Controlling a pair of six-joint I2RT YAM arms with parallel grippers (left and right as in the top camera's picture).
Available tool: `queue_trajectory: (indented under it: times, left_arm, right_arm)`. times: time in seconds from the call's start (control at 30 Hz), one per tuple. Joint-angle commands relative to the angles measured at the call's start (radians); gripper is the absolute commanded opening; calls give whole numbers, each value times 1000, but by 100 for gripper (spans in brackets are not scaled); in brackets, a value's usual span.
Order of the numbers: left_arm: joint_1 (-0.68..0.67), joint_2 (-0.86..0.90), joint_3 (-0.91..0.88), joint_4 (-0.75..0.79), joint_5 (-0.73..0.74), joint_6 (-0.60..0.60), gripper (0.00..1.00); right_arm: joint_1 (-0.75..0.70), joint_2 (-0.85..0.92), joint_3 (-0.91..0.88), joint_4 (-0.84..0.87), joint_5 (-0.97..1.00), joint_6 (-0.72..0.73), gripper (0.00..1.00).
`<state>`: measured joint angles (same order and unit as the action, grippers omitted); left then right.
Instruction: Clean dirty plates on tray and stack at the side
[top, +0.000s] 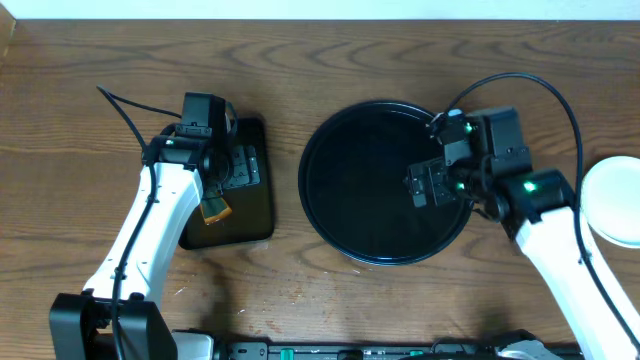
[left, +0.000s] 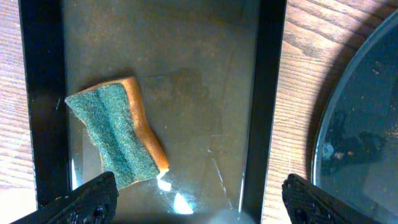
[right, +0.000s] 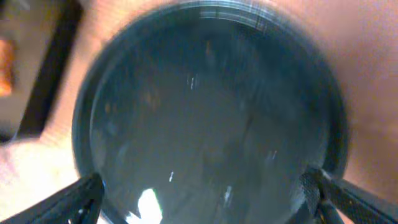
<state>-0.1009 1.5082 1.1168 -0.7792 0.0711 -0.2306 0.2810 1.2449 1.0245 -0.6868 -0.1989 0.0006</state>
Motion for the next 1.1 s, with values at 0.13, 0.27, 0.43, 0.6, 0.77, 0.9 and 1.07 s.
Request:
queue_trajectory:
  times: [0.13, 0.27, 0.43, 0.6, 0.77, 0.9, 1.07]
  left_arm:
    - [5, 7, 0, -2, -13, 9, 86]
    - [5, 6, 0, -2, -13, 10, 86]
    - [5, 6, 0, -2, -12, 10, 86]
    - [5, 7, 0, -2, -12, 10, 86]
    - [5, 6, 0, -2, -13, 10, 86]
    - [5, 7, 0, -2, -13, 10, 86]
    - [5, 6, 0, -2, -13, 10, 86]
  right_arm:
    - [-8, -445, -397, 354, 72, -103, 99]
    - [-39, -748, -675, 461, 72, -103, 99]
    - [-66, -997, -840, 461, 76, -99, 99]
    - [-101, -1175, -961, 473, 81, -53, 99]
    - [-105, -1240, -984, 549, 97, -62, 99]
    - [-103, -1240, -1020, 624, 97, -61, 99]
    - [-104, -1240, -1019, 623, 97, -61, 99]
